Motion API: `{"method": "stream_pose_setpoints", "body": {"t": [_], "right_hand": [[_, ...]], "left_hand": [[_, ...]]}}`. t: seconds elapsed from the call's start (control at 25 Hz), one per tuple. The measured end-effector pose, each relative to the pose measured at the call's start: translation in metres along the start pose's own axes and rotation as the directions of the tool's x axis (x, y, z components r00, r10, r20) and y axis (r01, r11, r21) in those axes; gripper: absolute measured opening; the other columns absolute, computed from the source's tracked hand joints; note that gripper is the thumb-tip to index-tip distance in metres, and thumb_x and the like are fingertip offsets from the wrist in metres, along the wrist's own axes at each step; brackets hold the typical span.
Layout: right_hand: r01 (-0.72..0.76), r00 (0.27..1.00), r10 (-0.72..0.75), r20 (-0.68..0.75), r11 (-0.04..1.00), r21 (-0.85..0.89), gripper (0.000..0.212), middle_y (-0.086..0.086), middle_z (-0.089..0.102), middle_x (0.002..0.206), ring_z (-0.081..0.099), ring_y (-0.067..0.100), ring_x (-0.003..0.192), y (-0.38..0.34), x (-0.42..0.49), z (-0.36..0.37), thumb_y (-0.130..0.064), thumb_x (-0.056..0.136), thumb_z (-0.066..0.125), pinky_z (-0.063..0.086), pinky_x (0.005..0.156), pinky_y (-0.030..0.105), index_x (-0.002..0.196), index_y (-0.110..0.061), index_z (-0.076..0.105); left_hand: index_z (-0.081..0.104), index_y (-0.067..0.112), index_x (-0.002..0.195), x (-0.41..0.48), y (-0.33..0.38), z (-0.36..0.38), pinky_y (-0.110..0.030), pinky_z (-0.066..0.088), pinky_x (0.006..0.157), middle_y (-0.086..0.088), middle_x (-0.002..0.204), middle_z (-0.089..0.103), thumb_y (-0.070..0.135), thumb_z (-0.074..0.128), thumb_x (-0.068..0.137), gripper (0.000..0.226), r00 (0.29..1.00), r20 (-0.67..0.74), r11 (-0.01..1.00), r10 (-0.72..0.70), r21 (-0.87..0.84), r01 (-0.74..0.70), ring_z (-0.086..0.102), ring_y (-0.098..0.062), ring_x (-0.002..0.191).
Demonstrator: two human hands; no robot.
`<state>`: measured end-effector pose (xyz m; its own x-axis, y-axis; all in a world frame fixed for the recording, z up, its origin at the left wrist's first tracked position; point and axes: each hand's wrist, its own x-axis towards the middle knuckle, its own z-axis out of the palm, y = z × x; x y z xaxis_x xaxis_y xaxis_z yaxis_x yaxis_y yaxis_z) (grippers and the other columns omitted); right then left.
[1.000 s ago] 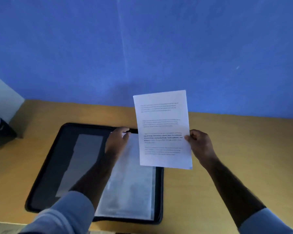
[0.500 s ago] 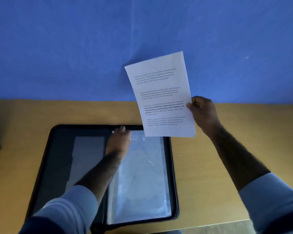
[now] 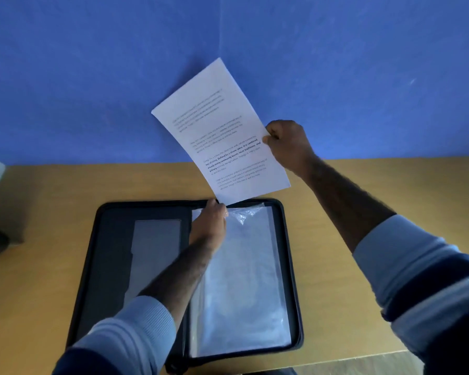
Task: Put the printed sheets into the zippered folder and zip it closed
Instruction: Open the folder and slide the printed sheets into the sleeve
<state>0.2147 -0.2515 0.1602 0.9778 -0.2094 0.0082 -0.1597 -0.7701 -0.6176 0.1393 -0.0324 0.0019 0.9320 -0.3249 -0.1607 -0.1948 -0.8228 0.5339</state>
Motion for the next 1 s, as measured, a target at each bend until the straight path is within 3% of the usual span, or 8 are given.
{"method": "stream_pose_setpoints", "body": {"t": [0.08, 0.16, 0.32, 0.44, 0.6, 0.84, 1.0], "right_hand": [[0.007, 0.999, -0.006, 0.053, 1.0, -0.029, 0.029, -0.006, 0.05, 0.067, 0.043, 0.006, 0.056, 0.0, 0.009, 0.008, -0.009, 0.092, 0.059, 0.032, 0.049, 0.023, 0.066, -0.016, 0.049], [0.016, 0.996, -0.012, 0.092, 0.999, -0.042, 0.018, -0.003, 0.057, 0.074, 0.05, 0.009, 0.062, 0.0, 0.015, 0.017, -0.009, 0.093, 0.059, 0.036, 0.052, 0.024, 0.075, -0.012, 0.058], [-0.013, 0.99, 0.012, 0.141, 1.0, 0.011, 0.011, 0.007, 0.066, 0.086, 0.059, 0.018, 0.075, 0.004, 0.021, 0.037, -0.008, 0.092, 0.061, 0.042, 0.06, 0.028, 0.083, -0.003, 0.064], [-0.058, 0.985, 0.047, 0.167, 0.996, 0.062, 0.01, 0.011, 0.068, 0.09, 0.062, 0.021, 0.079, 0.01, 0.023, 0.053, -0.007, 0.091, 0.061, 0.044, 0.063, 0.029, 0.085, -0.001, 0.065], [-0.106, 0.977, 0.084, 0.198, 0.989, 0.102, 0.021, 0.0, 0.056, 0.07, 0.05, 0.013, 0.063, 0.018, 0.02, 0.074, -0.005, 0.087, 0.062, 0.037, 0.054, 0.026, 0.068, -0.012, 0.057], [-0.19, 0.966, 0.153, 0.208, 0.967, 0.17, 0.036, -0.004, 0.042, 0.06, 0.037, 0.01, 0.054, 0.028, 0.017, 0.092, -0.004, 0.086, 0.062, 0.03, 0.051, 0.025, 0.059, -0.016, 0.042], [-0.234, 0.961, 0.199, 0.191, 0.955, 0.182, 0.04, -0.006, 0.039, 0.057, 0.034, 0.01, 0.052, 0.043, 0.012, 0.098, -0.003, 0.085, 0.065, 0.029, 0.049, 0.025, 0.056, -0.017, 0.04]], "left_hand": [[0.055, 0.016, 0.1, 0.0, 0.005, -0.001, -0.037, 0.04, 0.06, -0.005, 0.109, 0.051, 0.007, 0.049, 0.094, 0.012, 1.0, -0.007, 1.0, -0.013, -0.01, 0.013, 0.059, -0.032, 0.088], [0.055, 0.016, 0.1, 0.001, 0.012, -0.005, -0.039, 0.044, 0.062, -0.004, 0.107, 0.053, 0.006, 0.048, 0.093, 0.014, 1.0, 0.01, 1.0, -0.008, -0.008, 0.008, 0.059, -0.03, 0.088], [0.06, 0.015, 0.103, 0.009, 0.028, -0.01, -0.043, 0.054, 0.076, -0.005, 0.11, 0.06, 0.011, 0.051, 0.094, 0.013, 1.0, 0.019, 0.999, 0.0, -0.035, 0.001, 0.062, -0.028, 0.093], [0.06, 0.016, 0.099, 0.013, 0.04, -0.011, -0.036, 0.05, 0.072, -0.003, 0.105, 0.064, 0.013, 0.05, 0.094, 0.011, 1.0, 0.01, 1.0, -0.002, 0.006, 0.002, 0.062, -0.027, 0.093], [0.058, 0.016, 0.096, 0.017, 0.047, -0.01, -0.031, 0.041, 0.068, -0.003, 0.099, 0.068, 0.011, 0.051, 0.092, 0.009, 1.0, 0.008, 1.0, -0.023, 0.001, 0.023, 0.063, -0.028, 0.09], [0.059, 0.013, 0.094, 0.02, 0.051, -0.009, -0.032, 0.045, 0.07, -0.005, 0.099, 0.067, 0.008, 0.051, 0.091, 0.01, 0.999, 0.02, 0.997, -0.044, -0.056, 0.045, 0.061, -0.028, 0.091], [0.065, 0.01, 0.097, 0.017, 0.057, -0.007, -0.041, 0.054, 0.081, -0.007, 0.104, 0.066, 0.011, 0.057, 0.092, 0.009, 0.999, 0.03, 0.997, -0.03, -0.064, 0.032, 0.063, -0.028, 0.095]]}}
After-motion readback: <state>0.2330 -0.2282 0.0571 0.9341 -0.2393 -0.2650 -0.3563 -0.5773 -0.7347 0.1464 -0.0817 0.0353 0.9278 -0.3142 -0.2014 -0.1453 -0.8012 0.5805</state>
